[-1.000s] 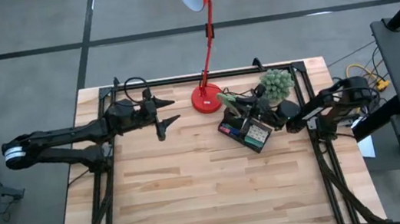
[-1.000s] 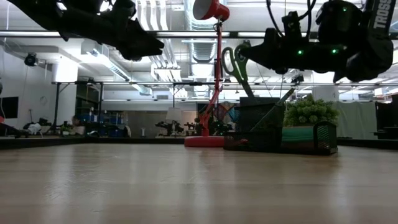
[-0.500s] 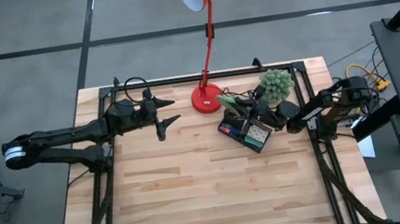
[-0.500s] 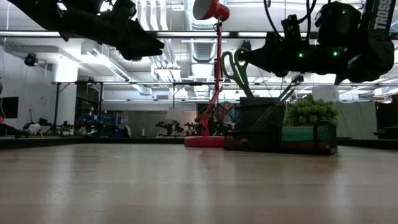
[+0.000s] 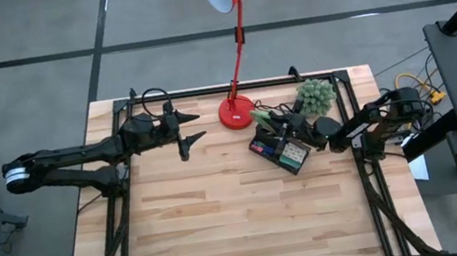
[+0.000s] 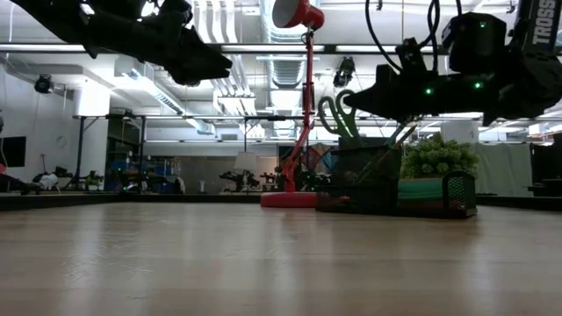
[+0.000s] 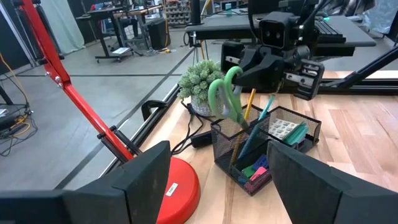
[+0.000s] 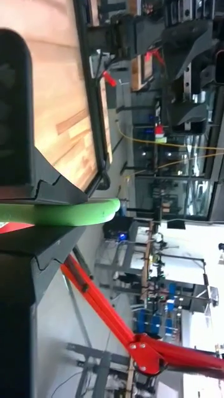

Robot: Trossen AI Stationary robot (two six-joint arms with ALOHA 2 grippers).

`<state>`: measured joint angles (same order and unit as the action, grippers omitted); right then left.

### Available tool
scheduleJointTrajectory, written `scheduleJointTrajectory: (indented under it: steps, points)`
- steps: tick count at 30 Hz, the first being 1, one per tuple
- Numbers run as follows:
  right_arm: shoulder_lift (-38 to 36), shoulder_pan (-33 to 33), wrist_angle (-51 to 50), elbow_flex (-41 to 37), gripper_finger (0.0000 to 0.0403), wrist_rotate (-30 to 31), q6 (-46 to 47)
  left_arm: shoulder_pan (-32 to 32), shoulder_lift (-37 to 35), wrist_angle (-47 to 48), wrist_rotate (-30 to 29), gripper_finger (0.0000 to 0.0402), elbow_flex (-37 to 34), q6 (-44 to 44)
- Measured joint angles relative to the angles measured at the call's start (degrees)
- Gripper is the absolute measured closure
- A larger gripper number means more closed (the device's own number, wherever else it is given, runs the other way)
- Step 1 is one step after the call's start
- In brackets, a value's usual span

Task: Pick and place office supplies into organizer
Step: Put the scissors into the desk organizer, then return to Home Position

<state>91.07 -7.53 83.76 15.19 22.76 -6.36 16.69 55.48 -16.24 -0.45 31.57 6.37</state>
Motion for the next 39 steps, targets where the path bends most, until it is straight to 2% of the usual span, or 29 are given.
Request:
scheduleJointTrajectory:
  steps: [6, 16, 21, 25, 30, 36, 39]
  points:
    - [0.0, 0.0, -1.33, -0.22, 0.0347, -0.11, 2.63, 0.0, 0.0, 0.12, 0.0, 0.0148, -0.01, -0.02]
    - [-0.75, 0.02, -3.81, -0.01, 0.0251, 2.8, 4.0, 0.0, 0.0, 0.12, 0.0, 0.0148, -0.04, -0.07]
    - [-5.51, 0.75, -2.65, 0.01, 0.0224, 2.36, 4.87, 0.0, -0.02, 0.14, 0.1, 0.0148, -0.04, -0.07]
    - [-13.01, 2.88, -6.7, -0.31, 0.0216, 2.29, 4.39, 0.0, -0.01, 0.76, 0.53, 0.0148, -0.06, -0.09]
    - [-25.03, 6.97, -21.34, -0.31, 0.0218, 2.12, 1.05, 0.0, 0.0, 0.95, 0.52, 0.0148, -0.08, -0.09]
    - [-41.75, 11.89, -51.28, -0.31, 0.0232, -0.35, 6.46, 0.0, 0.0, 0.97, 0.52, 0.0148, -0.08, -0.07]
    - [-49.82, 13.83, -62.46, -1.07, 0.0245, -0.72, 7.06, 0.0, 0.0, 0.95, 0.52, 0.0148, -0.08, -0.07]
